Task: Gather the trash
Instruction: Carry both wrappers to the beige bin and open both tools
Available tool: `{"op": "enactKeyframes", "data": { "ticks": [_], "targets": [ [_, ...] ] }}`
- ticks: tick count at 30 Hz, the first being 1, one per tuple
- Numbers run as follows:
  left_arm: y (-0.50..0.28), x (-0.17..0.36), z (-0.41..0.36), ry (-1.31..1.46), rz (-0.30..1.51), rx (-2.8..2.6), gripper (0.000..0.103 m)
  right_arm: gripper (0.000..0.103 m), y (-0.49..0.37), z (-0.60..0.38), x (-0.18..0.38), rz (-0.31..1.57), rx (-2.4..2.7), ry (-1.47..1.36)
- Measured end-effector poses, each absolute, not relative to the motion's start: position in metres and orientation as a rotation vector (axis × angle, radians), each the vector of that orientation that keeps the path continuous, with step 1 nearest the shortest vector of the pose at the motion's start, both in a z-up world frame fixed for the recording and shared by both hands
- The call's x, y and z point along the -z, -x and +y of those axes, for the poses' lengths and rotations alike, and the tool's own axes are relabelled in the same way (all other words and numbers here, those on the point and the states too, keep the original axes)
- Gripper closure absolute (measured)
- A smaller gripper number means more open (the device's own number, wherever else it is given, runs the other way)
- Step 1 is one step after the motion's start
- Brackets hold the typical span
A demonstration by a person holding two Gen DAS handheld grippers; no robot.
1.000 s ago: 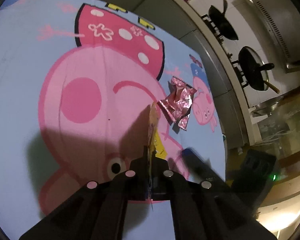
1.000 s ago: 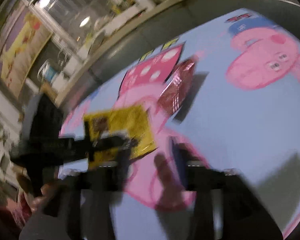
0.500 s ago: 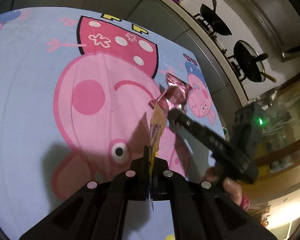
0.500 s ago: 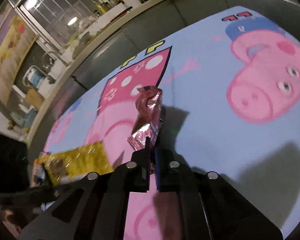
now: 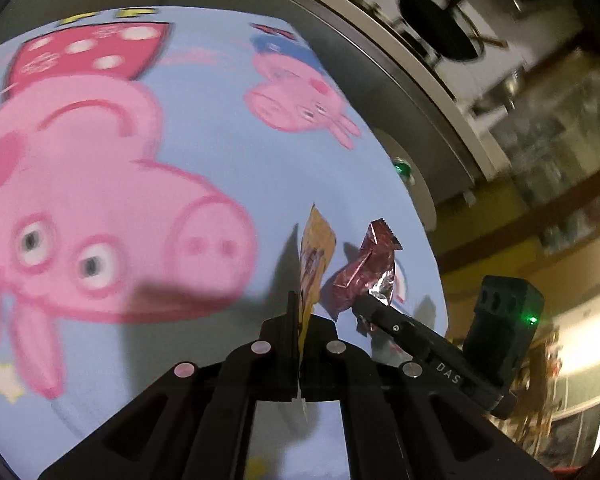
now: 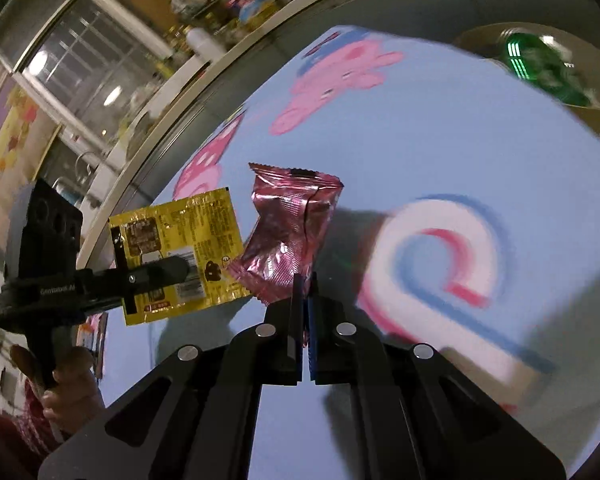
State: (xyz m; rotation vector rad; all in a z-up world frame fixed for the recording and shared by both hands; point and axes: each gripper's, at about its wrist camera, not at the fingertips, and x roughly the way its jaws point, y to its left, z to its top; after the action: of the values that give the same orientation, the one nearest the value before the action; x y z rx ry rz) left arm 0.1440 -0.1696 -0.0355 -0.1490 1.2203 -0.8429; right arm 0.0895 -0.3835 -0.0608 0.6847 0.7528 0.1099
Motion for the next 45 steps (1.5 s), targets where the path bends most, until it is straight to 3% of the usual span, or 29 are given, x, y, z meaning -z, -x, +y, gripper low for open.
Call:
{"op": "enactKeyframes", "data": {
  "ticks": [13,23,27,29,30,32,33,36,42,43,44,45],
  "targets": [
    [-0.168,-0.002,-0.374,-0.086,1.129,1.049,0.102,0.101,-0.064,-0.548,0.043,0.591,0.135,-0.778],
    [-0.195,0.010,-0.490,-0.277,1.080,1.039,0.102,0.101,-0.103,-0.614,0.051,0.718,0.343,-0.586],
    [-0.206,0.020,-0.503,-0.293,1.075,0.989,0.102,0.096,-0.115,-0.619,0.060,0.765,0.368,-0.529],
    [-0.215,0.023,-0.506,-0.291,1.071,0.962,0.102,0.085,-0.115,-0.621,0.062,0.776,0.384,-0.504],
    [-0.219,0.023,-0.507,-0.296,1.066,0.948,0.099,0.069,-0.116,-0.621,0.062,0.775,0.392,-0.497],
    [-0.224,0.024,-0.511,-0.318,1.050,0.912,0.086,0.049,-0.116,-0.619,0.061,0.757,0.416,-0.481],
    [-0.225,0.025,-0.514,-0.332,1.047,0.902,0.073,0.049,-0.114,-0.618,0.059,0.745,0.422,-0.475],
    [-0.225,0.029,-0.520,-0.388,1.032,0.886,0.049,0.049,-0.112,-0.611,0.054,0.728,0.421,-0.477],
    [-0.218,0.027,-0.524,-0.408,1.029,0.919,0.041,0.049,-0.104,-0.608,0.053,0.711,0.419,-0.489],
    [-0.219,0.026,-0.524,-0.399,1.036,0.927,0.043,0.049,-0.104,-0.608,0.053,0.709,0.420,-0.493],
    [-0.220,0.027,-0.522,-0.384,1.051,0.946,0.053,0.049,-0.103,-0.609,0.053,0.707,0.420,-0.497],
    [-0.219,0.027,-0.521,-0.378,1.060,0.961,0.073,0.049,-0.102,-0.610,0.053,0.703,0.422,-0.503]
  ]
}}
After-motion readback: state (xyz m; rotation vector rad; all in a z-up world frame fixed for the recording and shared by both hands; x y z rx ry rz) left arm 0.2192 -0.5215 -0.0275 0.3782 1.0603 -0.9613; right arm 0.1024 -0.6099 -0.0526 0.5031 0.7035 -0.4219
